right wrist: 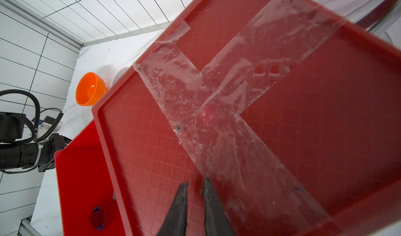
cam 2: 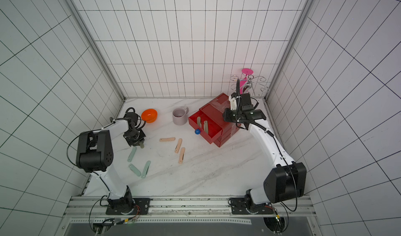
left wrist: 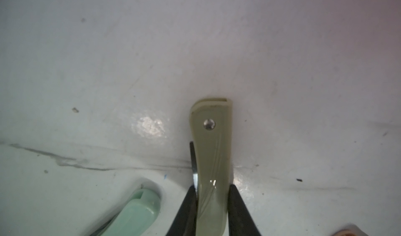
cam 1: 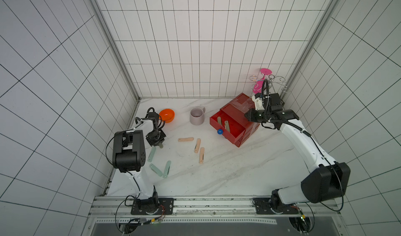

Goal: Place the fruit knives into the drawer by color
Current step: Pick up the fruit knife from the center of the board.

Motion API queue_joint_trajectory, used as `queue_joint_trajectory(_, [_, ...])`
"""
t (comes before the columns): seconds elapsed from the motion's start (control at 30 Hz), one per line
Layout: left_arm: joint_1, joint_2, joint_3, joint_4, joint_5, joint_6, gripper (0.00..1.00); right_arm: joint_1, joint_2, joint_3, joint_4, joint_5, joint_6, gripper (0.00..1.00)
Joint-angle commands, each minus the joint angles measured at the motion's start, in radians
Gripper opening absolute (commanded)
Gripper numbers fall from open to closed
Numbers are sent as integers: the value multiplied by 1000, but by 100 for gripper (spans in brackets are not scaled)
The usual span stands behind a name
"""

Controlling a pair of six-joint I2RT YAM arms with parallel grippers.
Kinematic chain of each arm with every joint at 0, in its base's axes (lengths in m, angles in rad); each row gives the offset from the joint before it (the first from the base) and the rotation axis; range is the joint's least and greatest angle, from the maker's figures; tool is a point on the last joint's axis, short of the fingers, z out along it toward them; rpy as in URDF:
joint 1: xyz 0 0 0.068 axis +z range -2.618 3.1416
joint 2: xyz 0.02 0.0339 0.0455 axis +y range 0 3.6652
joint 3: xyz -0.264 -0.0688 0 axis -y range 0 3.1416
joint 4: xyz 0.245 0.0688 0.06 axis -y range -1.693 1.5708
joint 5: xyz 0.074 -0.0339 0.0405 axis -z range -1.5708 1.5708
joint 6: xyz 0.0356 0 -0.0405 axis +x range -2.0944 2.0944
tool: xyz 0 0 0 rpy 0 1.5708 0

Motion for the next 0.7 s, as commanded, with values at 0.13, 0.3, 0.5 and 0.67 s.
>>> queue_joint_trajectory(0.13, [-7,-30,-95,-3,-55,39,24,-4,57,-78,-221,24,2,17])
queue_joint_trajectory(0.3, [-44,-93,-134,0,-50,51,25,-3,51,-83,-221,26,3,17])
queue_joint_trajectory(0.5, [-111,-174,-159,-12,-44,48,25,-3,55,-87,-220,30,4,17])
queue_joint_trajectory(0.67, [-166,-254,-175,-24,-37,29,25,-3,58,-91,-220,37,2,17])
